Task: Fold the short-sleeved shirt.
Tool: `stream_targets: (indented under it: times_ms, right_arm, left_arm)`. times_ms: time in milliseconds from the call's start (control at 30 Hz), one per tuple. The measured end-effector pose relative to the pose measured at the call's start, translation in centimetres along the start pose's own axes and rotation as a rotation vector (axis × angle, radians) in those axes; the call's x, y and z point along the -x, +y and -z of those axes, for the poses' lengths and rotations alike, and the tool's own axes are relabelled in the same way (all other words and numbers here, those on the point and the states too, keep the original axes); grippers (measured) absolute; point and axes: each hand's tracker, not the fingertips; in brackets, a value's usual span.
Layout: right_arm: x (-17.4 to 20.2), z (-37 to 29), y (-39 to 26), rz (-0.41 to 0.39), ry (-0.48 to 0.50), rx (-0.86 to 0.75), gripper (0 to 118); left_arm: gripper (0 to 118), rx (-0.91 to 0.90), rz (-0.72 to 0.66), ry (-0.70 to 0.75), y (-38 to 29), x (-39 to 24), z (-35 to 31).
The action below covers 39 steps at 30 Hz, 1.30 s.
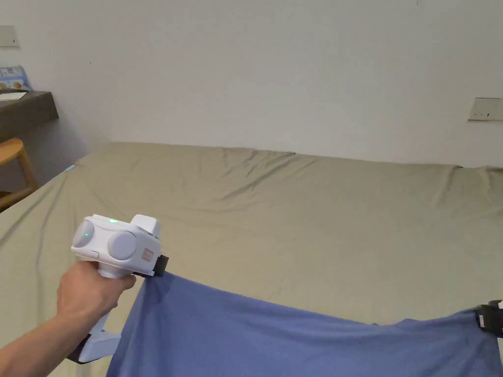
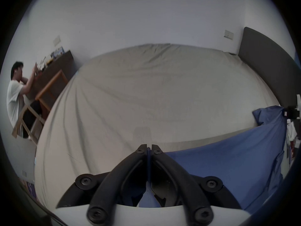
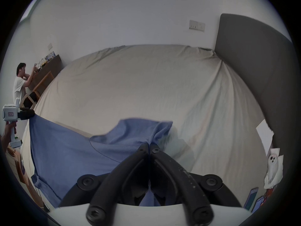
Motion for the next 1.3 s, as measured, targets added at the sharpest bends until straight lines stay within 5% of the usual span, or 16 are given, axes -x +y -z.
stream_targets:
  times_ms: [500,733,1300]
  right_arm:
    - [-1.2,-12.7,15.6,-0.108,-0.145,-0.31,0]
    - [-0.9,-15.5,23.4,-0.156,-0.236,-0.412,0]
    - [-1.7,-15.7,34.2,-0.12,-0.354,-0.525,0]
  left_arm:
    - [3,-0.31,-0.019,0.092,15.0,0.9,-13.8]
    - [3,-0.387,-0.031,0.13,21.0,0.8,-15.4]
    - [3,-0.488,-0.039,0.189,31.8,0.3,-14.9]
